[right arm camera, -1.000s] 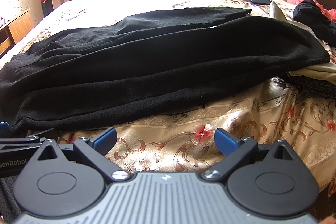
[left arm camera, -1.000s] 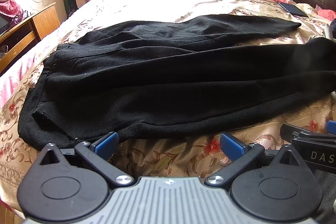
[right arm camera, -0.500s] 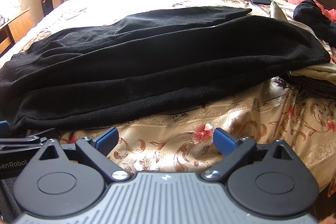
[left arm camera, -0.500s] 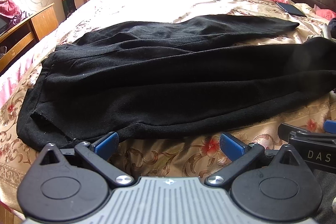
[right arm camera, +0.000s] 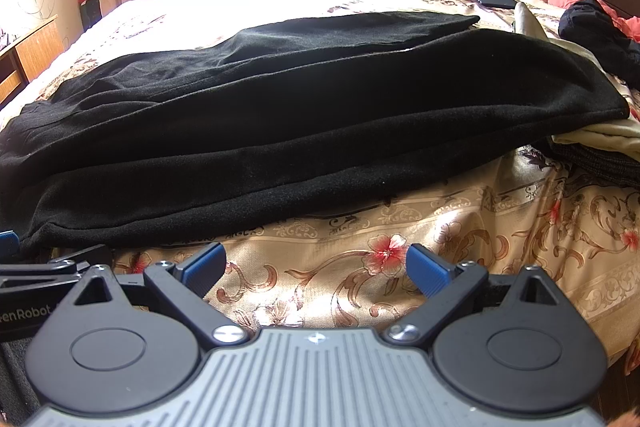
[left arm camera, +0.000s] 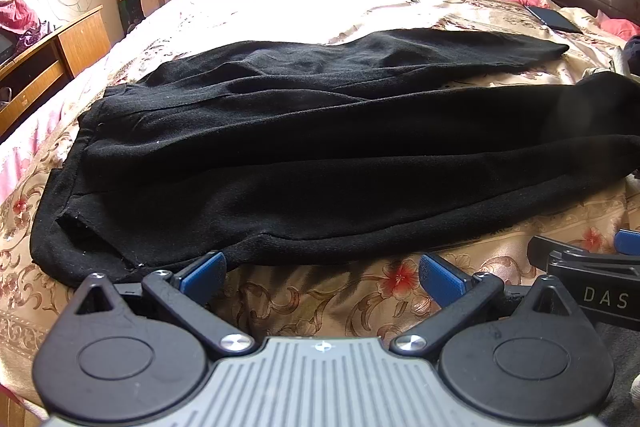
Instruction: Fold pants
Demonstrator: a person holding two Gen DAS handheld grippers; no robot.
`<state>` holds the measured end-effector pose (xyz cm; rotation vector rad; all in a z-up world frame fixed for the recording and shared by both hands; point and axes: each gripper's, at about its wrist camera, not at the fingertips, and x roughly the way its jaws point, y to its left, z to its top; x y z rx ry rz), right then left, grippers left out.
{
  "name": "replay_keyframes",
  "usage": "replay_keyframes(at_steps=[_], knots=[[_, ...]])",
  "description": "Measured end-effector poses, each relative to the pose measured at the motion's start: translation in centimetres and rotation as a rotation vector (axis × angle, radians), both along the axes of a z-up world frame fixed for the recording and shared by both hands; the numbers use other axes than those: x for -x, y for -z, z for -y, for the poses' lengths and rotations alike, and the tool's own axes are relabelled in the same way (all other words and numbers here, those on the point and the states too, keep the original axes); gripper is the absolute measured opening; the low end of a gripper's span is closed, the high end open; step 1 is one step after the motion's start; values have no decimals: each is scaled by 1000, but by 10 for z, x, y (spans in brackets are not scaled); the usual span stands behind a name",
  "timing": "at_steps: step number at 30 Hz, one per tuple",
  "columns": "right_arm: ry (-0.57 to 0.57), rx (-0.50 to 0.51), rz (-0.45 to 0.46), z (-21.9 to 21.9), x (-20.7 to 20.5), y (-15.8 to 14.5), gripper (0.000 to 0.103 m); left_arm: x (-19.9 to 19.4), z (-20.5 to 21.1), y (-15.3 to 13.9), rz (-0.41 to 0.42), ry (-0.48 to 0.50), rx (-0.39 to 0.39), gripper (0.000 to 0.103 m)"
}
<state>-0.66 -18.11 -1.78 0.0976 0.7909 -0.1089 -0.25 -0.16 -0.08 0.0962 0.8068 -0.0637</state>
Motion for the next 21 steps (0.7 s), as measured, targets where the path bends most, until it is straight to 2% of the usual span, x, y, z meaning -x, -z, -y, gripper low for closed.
replay_keyframes(at_steps=[21], knots=[[0,-1,-2,0,-1,0,96,0,2,-1,5,4,2,103]])
